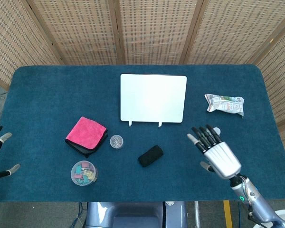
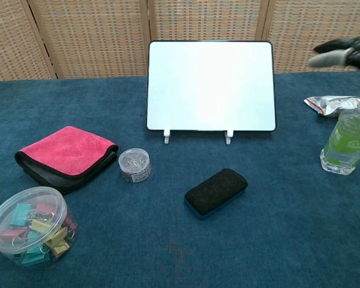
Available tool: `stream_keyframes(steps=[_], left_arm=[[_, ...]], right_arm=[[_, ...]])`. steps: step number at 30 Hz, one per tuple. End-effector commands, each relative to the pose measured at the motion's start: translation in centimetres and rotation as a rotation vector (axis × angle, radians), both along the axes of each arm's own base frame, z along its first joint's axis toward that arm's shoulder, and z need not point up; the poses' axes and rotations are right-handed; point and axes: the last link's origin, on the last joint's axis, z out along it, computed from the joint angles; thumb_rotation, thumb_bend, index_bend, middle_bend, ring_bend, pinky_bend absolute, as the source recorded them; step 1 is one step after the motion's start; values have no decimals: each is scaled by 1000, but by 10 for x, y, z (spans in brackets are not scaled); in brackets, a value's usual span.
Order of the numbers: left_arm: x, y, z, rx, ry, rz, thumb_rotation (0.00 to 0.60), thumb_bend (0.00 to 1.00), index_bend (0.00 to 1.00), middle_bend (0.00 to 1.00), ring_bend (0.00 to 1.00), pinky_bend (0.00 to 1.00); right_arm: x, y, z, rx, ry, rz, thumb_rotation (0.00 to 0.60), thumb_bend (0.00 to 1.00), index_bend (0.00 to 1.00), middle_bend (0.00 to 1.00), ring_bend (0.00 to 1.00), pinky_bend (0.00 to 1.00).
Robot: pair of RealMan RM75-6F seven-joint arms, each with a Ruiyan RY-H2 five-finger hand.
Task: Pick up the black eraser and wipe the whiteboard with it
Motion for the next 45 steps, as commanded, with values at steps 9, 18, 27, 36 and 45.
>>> stream_keyframes(steps=[9, 18, 27, 36, 45], left_arm=[[-5, 13, -3, 3, 2, 46, 600, 0, 0, 0, 0, 0], [-11, 21, -4, -12, 0, 84, 600, 0, 0, 0, 0, 0], [-12, 24, -6, -28, -1, 98, 600, 0, 0, 0, 0, 0], [-15, 26, -5, -27, -11, 109, 600, 0, 0, 0, 0, 0], [-15, 26, -4, -29, -17, 112, 600, 0, 0, 0, 0, 0]], right_arm=[[41, -34, -73, 253, 179, 165, 600, 0, 0, 0, 0, 0], [47, -69, -112, 328, 240, 160, 600, 0, 0, 0, 0, 0], [68, -75, -137, 391, 261, 167, 600, 0, 0, 0, 0, 27], [82, -81, -157, 428, 318, 133, 600, 0, 10, 0, 0, 64], [89, -79, -173, 412, 322, 152, 600, 95, 289, 299, 217, 302]])
